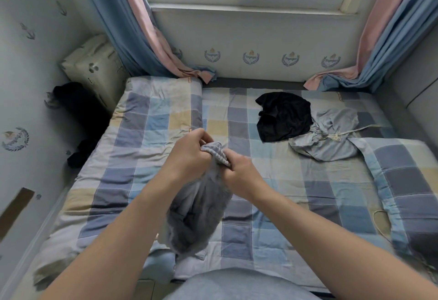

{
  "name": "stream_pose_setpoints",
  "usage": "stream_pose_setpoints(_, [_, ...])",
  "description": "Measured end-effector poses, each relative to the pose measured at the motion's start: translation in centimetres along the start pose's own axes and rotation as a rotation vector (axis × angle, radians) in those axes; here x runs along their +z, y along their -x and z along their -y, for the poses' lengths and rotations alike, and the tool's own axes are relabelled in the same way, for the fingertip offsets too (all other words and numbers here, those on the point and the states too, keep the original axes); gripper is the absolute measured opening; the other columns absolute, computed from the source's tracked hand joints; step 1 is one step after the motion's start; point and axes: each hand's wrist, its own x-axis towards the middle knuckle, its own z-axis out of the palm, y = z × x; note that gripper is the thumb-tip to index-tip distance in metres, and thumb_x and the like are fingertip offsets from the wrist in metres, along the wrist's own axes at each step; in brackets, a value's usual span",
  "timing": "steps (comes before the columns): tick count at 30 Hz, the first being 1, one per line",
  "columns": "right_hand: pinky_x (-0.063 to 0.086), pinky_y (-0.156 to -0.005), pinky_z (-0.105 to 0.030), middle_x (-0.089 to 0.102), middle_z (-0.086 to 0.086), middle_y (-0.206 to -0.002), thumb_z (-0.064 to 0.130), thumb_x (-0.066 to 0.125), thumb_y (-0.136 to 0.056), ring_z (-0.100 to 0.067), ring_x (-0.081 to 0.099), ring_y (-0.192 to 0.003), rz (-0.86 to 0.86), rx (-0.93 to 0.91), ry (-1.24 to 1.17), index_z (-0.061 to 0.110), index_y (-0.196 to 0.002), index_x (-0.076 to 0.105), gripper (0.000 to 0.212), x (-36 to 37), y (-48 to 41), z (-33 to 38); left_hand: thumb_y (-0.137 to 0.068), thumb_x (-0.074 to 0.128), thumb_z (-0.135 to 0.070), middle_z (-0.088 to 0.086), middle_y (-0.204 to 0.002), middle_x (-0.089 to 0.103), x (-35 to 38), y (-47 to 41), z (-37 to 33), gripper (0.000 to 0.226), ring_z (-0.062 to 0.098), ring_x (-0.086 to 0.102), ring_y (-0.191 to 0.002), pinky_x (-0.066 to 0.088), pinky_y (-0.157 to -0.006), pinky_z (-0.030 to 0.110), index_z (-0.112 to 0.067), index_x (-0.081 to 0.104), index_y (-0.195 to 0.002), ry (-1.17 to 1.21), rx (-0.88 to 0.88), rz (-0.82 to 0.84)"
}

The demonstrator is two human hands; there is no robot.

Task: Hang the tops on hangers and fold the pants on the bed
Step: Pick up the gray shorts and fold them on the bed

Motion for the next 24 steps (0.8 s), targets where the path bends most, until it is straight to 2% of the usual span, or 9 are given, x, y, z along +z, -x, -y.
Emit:
stream_pose_setpoints(2, [0.038,-0.054,-0.034,0.055,0.004,-0.067,0.015,0.048,-0.084,-0.020,0.051,-0.064,-0.068,0.004,0.162,0.025,-0.072,0.049,0.016,-1.1,-0.8,-0.5,-0.076,0.052,0.004,-0.004,-0.083,0.064,-0.2,-0.3,1.6,0.031,0.017,0.059,-0.079,0.043,-0.064,0.029,-0.022,0.062,-0.089,-0.150,0.013,-0.079])
stream_pose_setpoints(6, [0.029,-0.056,-0.032,0.049,0.005,-0.078,0.003,0.047,-0.085,-0.023,0.048,-0.073,-0.133,0.040,0.547,0.025,-0.077,0.047,0.023,-4.3,-2.4,-2.8,-0.080,0.049,0.006,-0.001,-0.100,0.056,-0.2,-1.3,6.0,0.034,0.025,0.056,-0.096,0.050,-0.078,0.038,-0.020,0.060,-0.098,-0.393,-0.122,-0.118])
stream_pose_setpoints(10, [0.034,-0.058,-0.031,0.053,0.000,-0.085,0.003,0.047,-0.083,-0.029,0.055,-0.081,-0.137,0.290,0.748,0.019,-0.082,0.055,0.018,-8.1,-2.3,-7.0,-0.083,0.049,0.002,0.008,-0.100,0.065,-0.2,-1.8,10.6,0.024,0.029,0.057,-0.090,0.050,-0.076,0.037,-0.019,0.060,-0.088,-0.482,-0.335,-0.057])
stream_pose_setpoints(12, [0.037,-0.063,-0.032,0.057,-0.002,-0.090,0.004,0.047,-0.085,-0.028,0.055,-0.083,-0.142,0.436,0.787,0.021,-0.083,0.057,0.019,-10.1,-1.4,-9.4,-0.083,0.050,0.000,0.009,-0.098,0.066,-0.8,-1.7,12.2,0.022,0.029,0.057,-0.089,0.051,-0.076,0.037,-0.020,0.060,-0.083,-0.470,-0.411,-0.038])
stream_pose_setpoints(15, [0.039,-0.066,-0.033,0.056,-0.002,-0.089,0.004,0.047,-0.084,-0.029,0.055,-0.086,-0.214,0.597,0.696,0.023,-0.076,0.054,0.022,-12.3,0.0,-11.9,-0.086,0.052,-0.003,0.010,-0.100,0.066,-1.2,-1.6,14.0,0.020,0.031,0.059,-0.091,0.053,-0.079,0.038,-0.020,0.061,-0.082,-0.416,-0.522,-0.034])
stream_pose_setpoints(17, [0.039,-0.065,-0.033,0.057,-0.004,-0.086,0.001,0.047,-0.082,-0.031,0.056,-0.087,-0.247,0.632,0.588,0.021,-0.075,0.057,0.023,-12.7,0.6,-12.6,-0.089,0.052,-0.004,0.013,-0.102,0.064,-0.9,-1.8,14.6,0.014,0.034,0.060,-0.092,0.055,-0.080,0.040,-0.013,0.063,-0.090,-0.267,-0.623,-0.087])
stream_pose_setpoints(19, [0.037,-0.058,-0.030,0.060,-0.009,-0.081,-0.008,0.043,-0.078,-0.030,0.056,-0.082,-0.238,0.573,0.384,0.015,-0.076,0.062,0.030,-12.1,1.0,-12.5,-0.095,0.050,-0.005,0.018,-0.102,0.061,0.1,-1.8,14.4,0.010,0.037,0.063,-0.087,0.057,-0.079,0.045,-0.006,0.059,-0.101,0.126,-0.826,-0.168])
stream_pose_setpoints(21, [0.034,-0.053,-0.025,0.058,-0.009,-0.073,-0.017,0.037,-0.072,-0.025,0.051,-0.073,-0.204,0.469,0.189,0.013,-0.073,0.062,0.039,-11.0,1.5,-12.0,-0.101,0.047,-0.003,0.022,-0.095,0.062,0.9,-1.6,13.4,0.010,0.034,0.063,-0.074,0.054,-0.064,0.045,-0.003,0.056,-0.101,0.561,-0.987,-0.204])
stream_pose_setpoints(24, [0.035,-0.049,-0.024,0.052,-0.007,-0.069,-0.017,0.034,-0.075,-0.023,0.047,-0.068,-0.106,0.380,0.128,0.009,-0.074,0.058,0.035,-10.2,1.7,-11.2,-0.103,0.043,-0.002,0.019,-0.093,0.064,1.3,-2.3,12.2,0.018,0.031,0.061,-0.073,0.051,-0.057,0.043,-0.006,0.059,-0.110,0.728,-0.947,-0.169])
